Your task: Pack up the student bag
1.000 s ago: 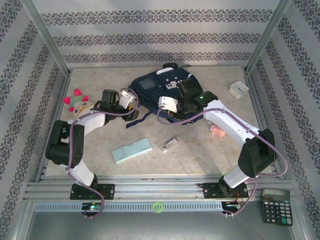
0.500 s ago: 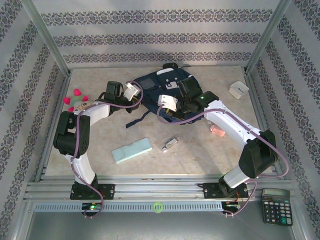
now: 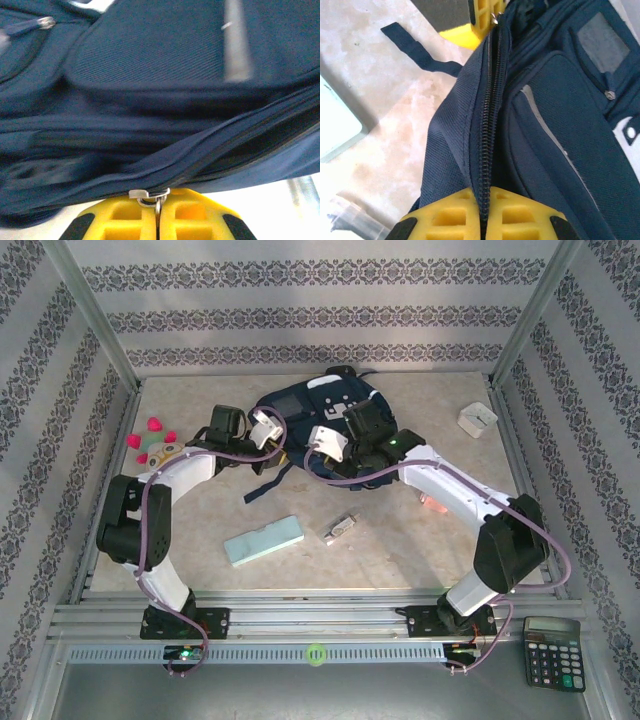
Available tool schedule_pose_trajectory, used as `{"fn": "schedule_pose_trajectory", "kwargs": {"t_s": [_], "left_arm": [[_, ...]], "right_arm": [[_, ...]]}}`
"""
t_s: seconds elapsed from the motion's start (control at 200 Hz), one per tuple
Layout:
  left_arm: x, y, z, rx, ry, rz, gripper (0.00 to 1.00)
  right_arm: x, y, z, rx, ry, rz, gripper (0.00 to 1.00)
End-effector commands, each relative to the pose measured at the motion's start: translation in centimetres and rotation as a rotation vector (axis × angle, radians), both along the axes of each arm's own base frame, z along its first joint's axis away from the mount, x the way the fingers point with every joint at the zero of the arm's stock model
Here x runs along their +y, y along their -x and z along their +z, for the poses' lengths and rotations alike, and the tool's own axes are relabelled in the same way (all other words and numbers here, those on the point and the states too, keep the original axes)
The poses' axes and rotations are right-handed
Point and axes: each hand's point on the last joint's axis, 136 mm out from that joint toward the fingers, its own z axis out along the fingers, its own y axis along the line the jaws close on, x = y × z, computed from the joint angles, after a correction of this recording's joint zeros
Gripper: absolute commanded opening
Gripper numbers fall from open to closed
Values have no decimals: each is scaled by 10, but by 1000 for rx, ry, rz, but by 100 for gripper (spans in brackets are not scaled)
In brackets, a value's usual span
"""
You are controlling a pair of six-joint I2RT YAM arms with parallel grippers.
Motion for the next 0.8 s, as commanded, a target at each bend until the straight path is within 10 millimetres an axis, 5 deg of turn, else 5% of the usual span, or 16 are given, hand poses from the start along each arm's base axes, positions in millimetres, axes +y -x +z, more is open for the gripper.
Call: {"fn": "schedule_pose_trajectory", "kwargs": {"t_s": [0.0,0.115,0.305,0.41,0.495,0.595,0.794], "left_arm": [[-9,10,10,74,24,11,5],[-18,18,13,154,42,-16,4],[-51,67,24,146,44,-237,4],[-38,57,9,148,-41,-133,2],[-22,45,-9,155,-133,-37,0],[-14,39,-21,196,-155,9,0],[-8,36,-33,239,-195,62,0]], "right_arm": [[14,-11,20,-95,-92,8,0],[10,-5,11,-65,-97,-31,0],[16,-13,-5,4,-152,-151,0],[17,-7,4,117,-260,-205,36],[7,1,15,252,-369,-354,54],[-12,19,16,463,-503,-575,63],[-61,47,-41,805,-635,-1094,65]]}}
